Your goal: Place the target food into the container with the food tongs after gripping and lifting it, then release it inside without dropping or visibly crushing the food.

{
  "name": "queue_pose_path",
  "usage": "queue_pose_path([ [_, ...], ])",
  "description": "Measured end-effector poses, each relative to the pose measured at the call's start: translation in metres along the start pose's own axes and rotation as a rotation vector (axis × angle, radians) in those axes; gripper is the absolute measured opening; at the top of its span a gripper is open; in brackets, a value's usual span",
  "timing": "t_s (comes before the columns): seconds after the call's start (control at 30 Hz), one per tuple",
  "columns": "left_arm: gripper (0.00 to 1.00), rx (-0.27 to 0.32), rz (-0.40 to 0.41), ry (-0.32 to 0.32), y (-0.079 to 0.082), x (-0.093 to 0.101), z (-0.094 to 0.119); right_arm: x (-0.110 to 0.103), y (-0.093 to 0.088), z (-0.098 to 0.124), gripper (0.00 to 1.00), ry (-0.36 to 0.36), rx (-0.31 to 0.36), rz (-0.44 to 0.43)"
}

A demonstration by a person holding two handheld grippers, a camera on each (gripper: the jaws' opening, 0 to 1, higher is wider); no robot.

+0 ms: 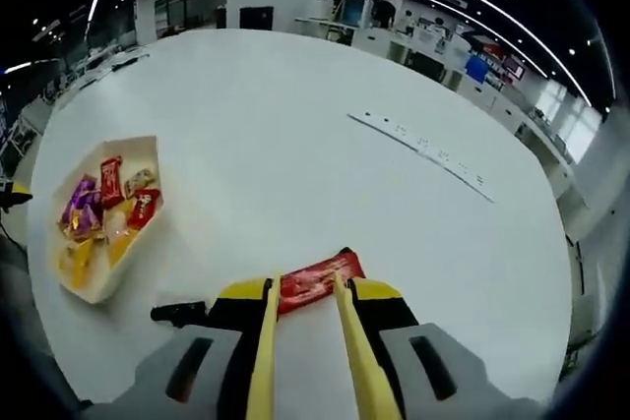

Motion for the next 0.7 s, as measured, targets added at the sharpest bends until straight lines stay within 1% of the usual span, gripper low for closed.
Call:
queue_pose_path([
  [0.03, 0.99, -0.001, 0.000, 0.001, 0.000, 0.000, 0.000, 0.002, -0.001, 0.001, 0.30, 0.001, 0.003, -0.010],
  [0.13, 0.99, -0.001, 0.000, 0.002, -0.001, -0.001, 0.000, 0.009, -0.008, 0.005, 0.29, 0.002, -0.010, -0.003],
  [0.27, 0.99, -0.003, -0.002, 0.001, 0.000, 0.000, 0.001, 0.026, -0.019, 0.011, 0.29, -0.008, -0.025, -0.009],
  [0.33, 0.99, -0.001, -0.001, 0.001, -0.001, -0.001, 0.000, 0.031, -0.022, 0.013, 0.29, 0.012, -0.017, -0.026],
  [0.37, 0.99, -0.001, 0.000, 0.001, -0.001, -0.001, 0.000, 0.032, -0.022, 0.015, 0.29, 0.020, -0.010, -0.028],
  [0.4, 0.99, -0.002, 0.001, 0.000, -0.001, -0.001, 0.000, 0.031, -0.019, 0.015, 0.29, 0.044, 0.016, -0.032],
  [0.47, 0.99, -0.001, -0.002, 0.000, -0.001, -0.001, 0.000, 0.030, -0.018, 0.017, 0.29, 0.051, 0.011, -0.038],
  [0.5, 0.99, -0.003, -0.002, 0.000, -0.001, -0.001, 0.000, 0.028, -0.016, 0.015, 0.29, 0.067, 0.024, -0.042],
  [0.53, 0.99, -0.004, -0.001, -0.001, -0.001, -0.001, 0.000, 0.028, -0.015, 0.013, 0.29, 0.065, 0.019, -0.056],
  [0.57, 0.99, -0.005, -0.003, 0.000, -0.001, -0.001, 0.000, 0.025, -0.013, 0.012, 0.29, 0.073, 0.032, -0.058],
  [0.7, 0.99, -0.010, -0.003, 0.004, -0.003, -0.001, 0.000, 0.018, -0.007, 0.002, 0.30, 0.088, 0.026, -0.083],
])
Point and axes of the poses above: the point that each gripper's makers call its tool centre point, and the gripper's own axes: z roughly backward along the fingers, x roughly to its right, y roughly out of its top, the point moved 7 cm from there along z, roughly backward along the fingers, and after that the axes turned 5 degrees about -x, right-handed, at the moved point
